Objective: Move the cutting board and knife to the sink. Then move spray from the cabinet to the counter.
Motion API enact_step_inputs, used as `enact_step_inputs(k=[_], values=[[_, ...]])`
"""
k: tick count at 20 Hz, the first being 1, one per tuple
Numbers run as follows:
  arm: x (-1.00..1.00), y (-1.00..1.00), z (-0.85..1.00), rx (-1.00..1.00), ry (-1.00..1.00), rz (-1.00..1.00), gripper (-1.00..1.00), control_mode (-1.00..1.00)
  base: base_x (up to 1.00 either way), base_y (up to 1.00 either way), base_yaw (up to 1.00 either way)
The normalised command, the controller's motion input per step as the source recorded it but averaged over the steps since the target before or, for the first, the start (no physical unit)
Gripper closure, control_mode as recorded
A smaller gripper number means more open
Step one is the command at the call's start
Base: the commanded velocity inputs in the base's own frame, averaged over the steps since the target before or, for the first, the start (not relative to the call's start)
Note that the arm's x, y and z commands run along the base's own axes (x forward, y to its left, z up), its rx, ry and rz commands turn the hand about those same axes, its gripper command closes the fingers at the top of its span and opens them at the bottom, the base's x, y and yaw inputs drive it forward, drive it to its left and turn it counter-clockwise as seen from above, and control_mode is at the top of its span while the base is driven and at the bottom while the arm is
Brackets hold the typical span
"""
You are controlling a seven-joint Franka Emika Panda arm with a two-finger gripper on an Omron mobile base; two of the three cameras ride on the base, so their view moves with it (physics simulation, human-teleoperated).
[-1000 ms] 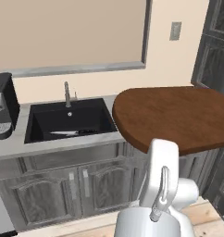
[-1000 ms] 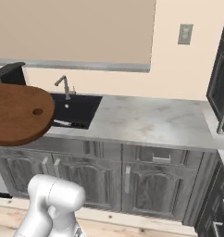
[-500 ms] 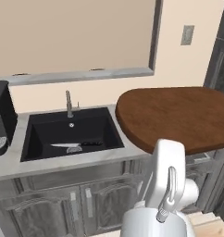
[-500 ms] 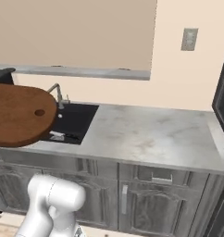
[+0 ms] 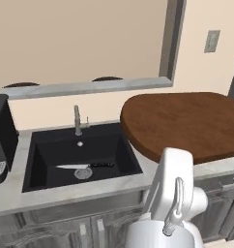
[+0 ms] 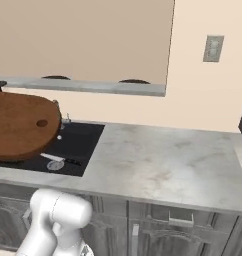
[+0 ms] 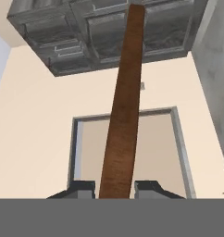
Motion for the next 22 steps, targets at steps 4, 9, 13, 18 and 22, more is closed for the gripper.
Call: enact_step_inputs(k=[4,9,13,18,22], values=[[0.00,0.00,0.00,0.00,0.00,0.00,1.00,1.00,0.90,0.28,0.00],[0.00,0.00,0.00,0.00,0.00,0.00,1.00,1.00,0.62,0.69,0.00],[0.00,0.00,0.00,0.00,0.00,0.00,1.00,1.00,0.53,0.63,0.00],[0.00,0.00,0.00,0.00,0.00,0.00,1.00,1.00,0.45,0.41,0.18],[0.00,0.00,0.00,0.00,0.00,0.00,1.00,1.00,0.33,0.08,0.34]])
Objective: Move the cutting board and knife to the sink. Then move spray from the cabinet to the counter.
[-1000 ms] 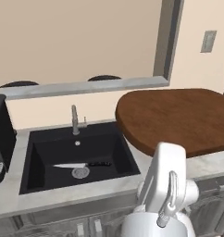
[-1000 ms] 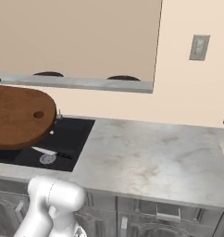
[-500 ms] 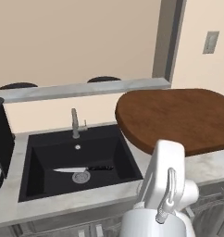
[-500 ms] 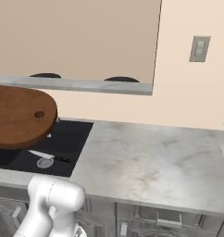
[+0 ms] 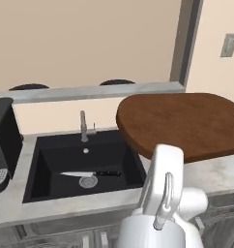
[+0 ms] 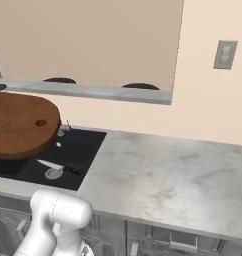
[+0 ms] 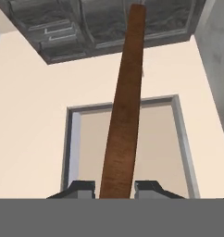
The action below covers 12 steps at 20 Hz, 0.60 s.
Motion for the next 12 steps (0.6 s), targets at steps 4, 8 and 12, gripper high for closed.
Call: enact_step_inputs(k=[4,8,12], values=[[0.00,0.00,0.00,0.00,0.00,0.00,1.00,1.00,0.21,0.00,0.39],[0.04,0.08,-0.16,0.00,0.01,0.16,1.00,-1.00,0.06,0.01,0.18],[0.08,0.29,-0.46,0.00,0.12,0.23,1.00,-1.00,0.00,0.00,0.00]])
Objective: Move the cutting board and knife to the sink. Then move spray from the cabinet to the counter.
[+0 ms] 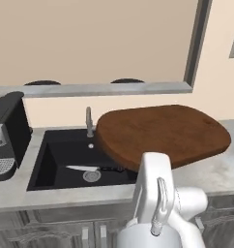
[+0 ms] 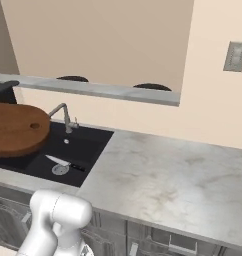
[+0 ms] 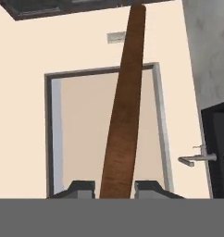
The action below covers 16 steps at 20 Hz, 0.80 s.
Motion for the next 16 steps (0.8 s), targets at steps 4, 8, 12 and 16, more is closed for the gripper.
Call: enact_step_inputs(k=[4,8,12,16], values=[[0.29,0.06,-0.46,0.00,0.13,0.15,1.00,-1.00,0.00,0.00,0.00],[0.31,0.00,-0.31,0.00,0.13,0.03,1.00,-1.00,0.00,0.00,0.00],[0.56,0.00,-0.25,0.00,0.15,0.00,1.00,-1.00,0.00,0.00,0.00],[0.51,0.00,-0.19,0.00,0.16,0.00,1.00,-1.00,0.00,0.00,0.00]])
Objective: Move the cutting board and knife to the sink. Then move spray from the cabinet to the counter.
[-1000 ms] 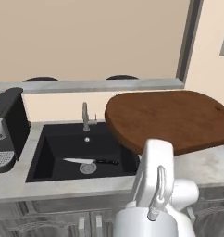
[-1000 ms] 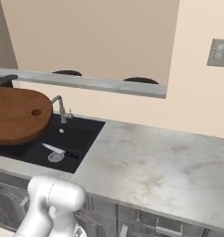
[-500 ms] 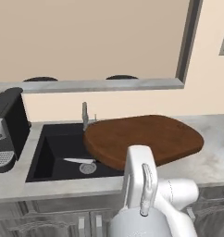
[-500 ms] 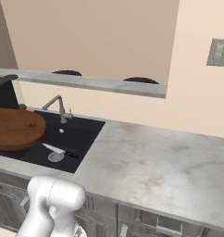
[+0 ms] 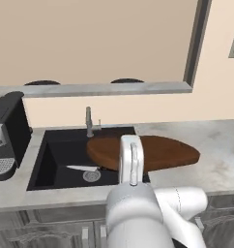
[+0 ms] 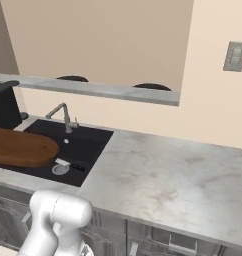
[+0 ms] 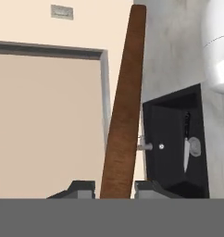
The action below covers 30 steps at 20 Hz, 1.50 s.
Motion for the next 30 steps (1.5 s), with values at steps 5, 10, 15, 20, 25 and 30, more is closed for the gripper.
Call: enact_step_inputs(k=[5,10,15,20,25,30], values=[[0.43,0.09,-0.22,0.00,0.23,0.00,1.00,-1.00,0.00,0.00,0.00],[0.38,0.14,-0.07,0.00,0.02,0.00,1.00,-1.00,0.00,0.00,0.00],[0.34,0.20,-0.12,0.00,0.00,0.00,1.00,-1.00,0.00,0.00,0.00],[0.36,0.19,-0.17,0.00,0.00,0.00,1.00,-1.00,0.00,0.00,0.00],[0.37,0.07,-0.12,0.00,0.00,0.00,1.00,-1.00,0.00,0.00,0.00],[0.34,0.10,-0.15,0.00,0.00,0.00,1.00,-1.00,0.00,0.00,0.00]])
